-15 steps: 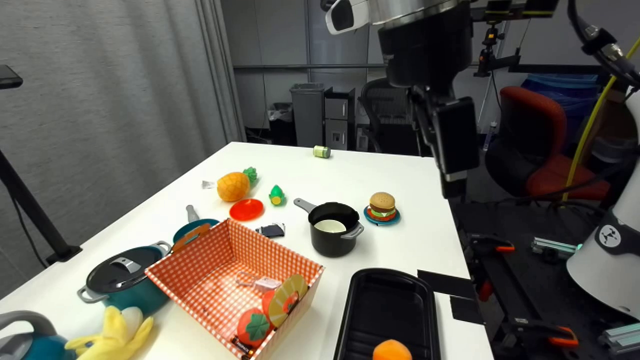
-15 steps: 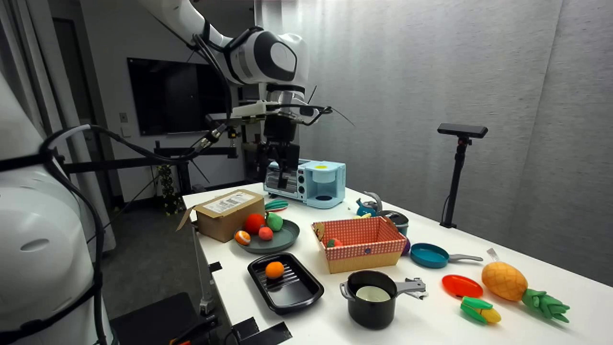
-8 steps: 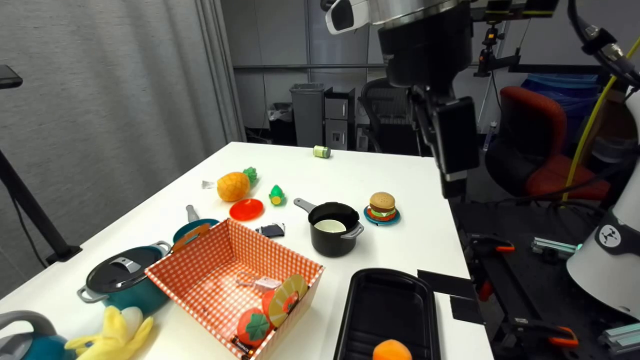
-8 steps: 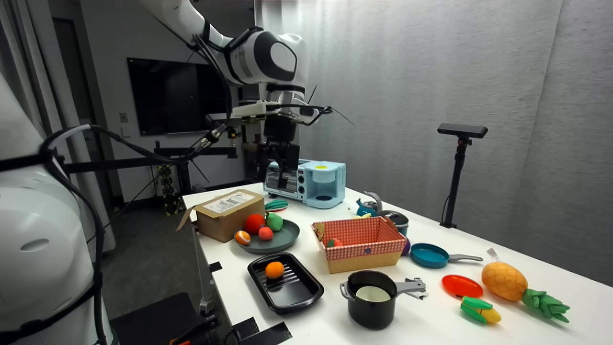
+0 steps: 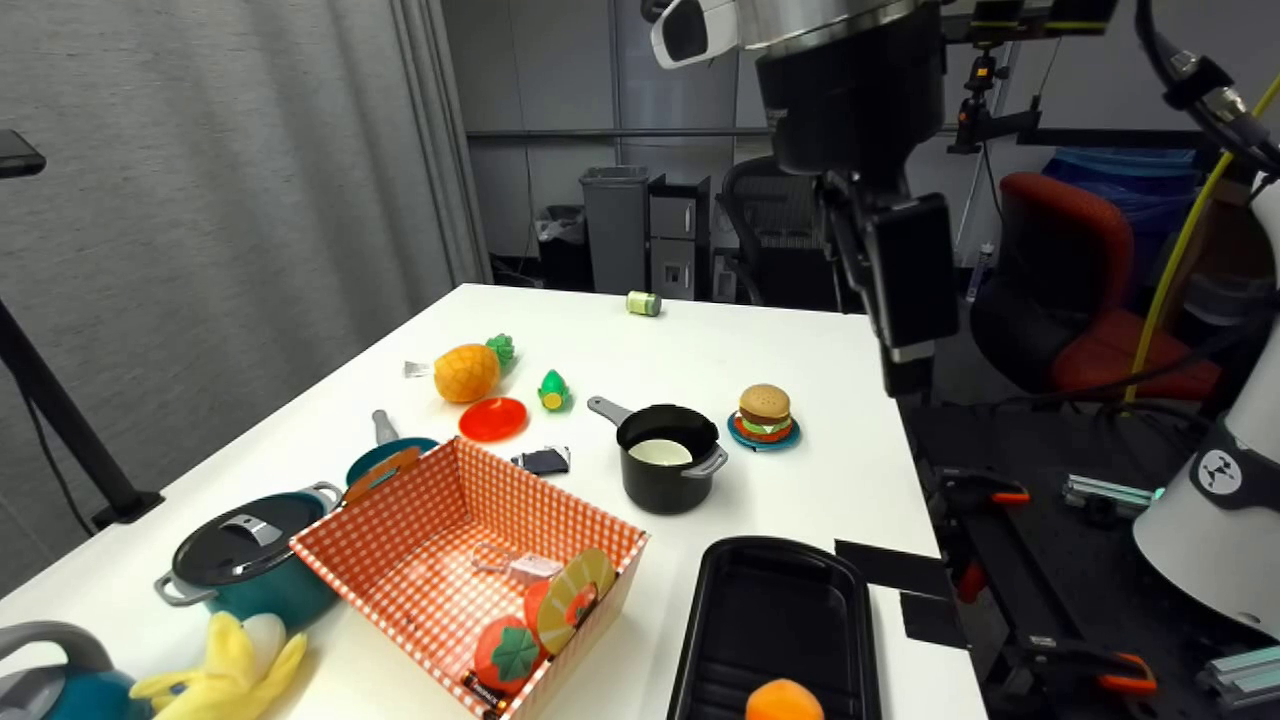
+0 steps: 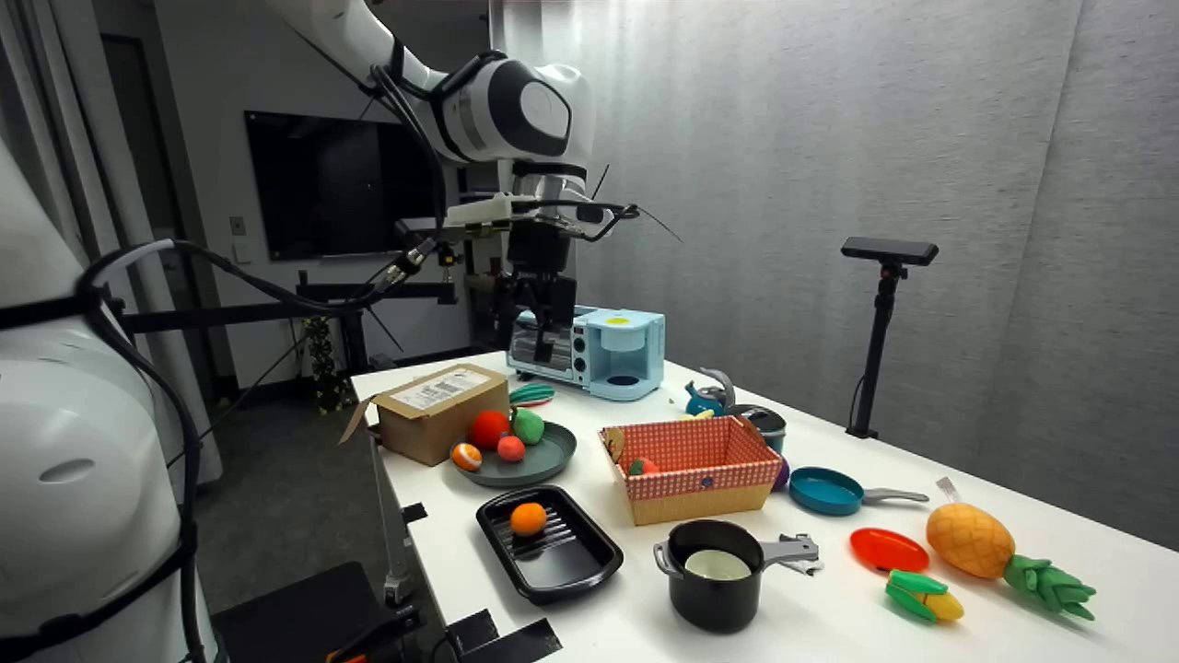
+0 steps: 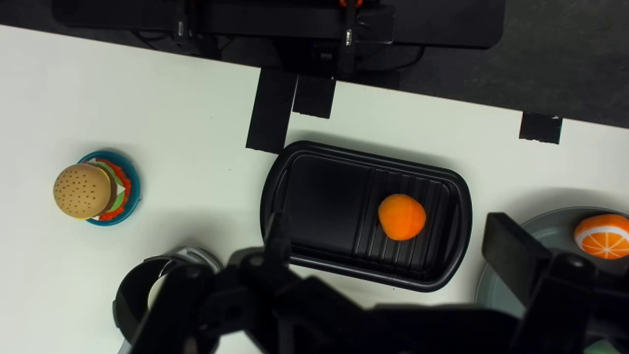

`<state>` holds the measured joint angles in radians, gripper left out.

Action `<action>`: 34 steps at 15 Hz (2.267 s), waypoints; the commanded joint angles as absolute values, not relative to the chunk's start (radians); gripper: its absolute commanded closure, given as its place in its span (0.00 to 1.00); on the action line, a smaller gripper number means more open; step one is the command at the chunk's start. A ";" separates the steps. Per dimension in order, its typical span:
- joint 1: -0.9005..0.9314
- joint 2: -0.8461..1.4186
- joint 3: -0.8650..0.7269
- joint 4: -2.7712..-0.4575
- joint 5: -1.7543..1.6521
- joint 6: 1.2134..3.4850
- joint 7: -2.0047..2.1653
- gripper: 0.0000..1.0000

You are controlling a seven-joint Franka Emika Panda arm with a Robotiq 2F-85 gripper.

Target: Slide the box to the right

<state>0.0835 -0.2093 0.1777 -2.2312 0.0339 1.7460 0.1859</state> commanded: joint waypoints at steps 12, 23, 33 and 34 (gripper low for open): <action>0.091 -0.198 0.153 -2.221 0.046 1.765 0.184 0.00; 0.086 -0.147 0.159 -2.163 -0.087 1.952 0.232 0.00; 0.091 0.021 0.150 -2.081 -0.098 2.200 0.235 0.00; 0.092 0.043 0.147 -2.069 -0.097 2.222 0.235 0.00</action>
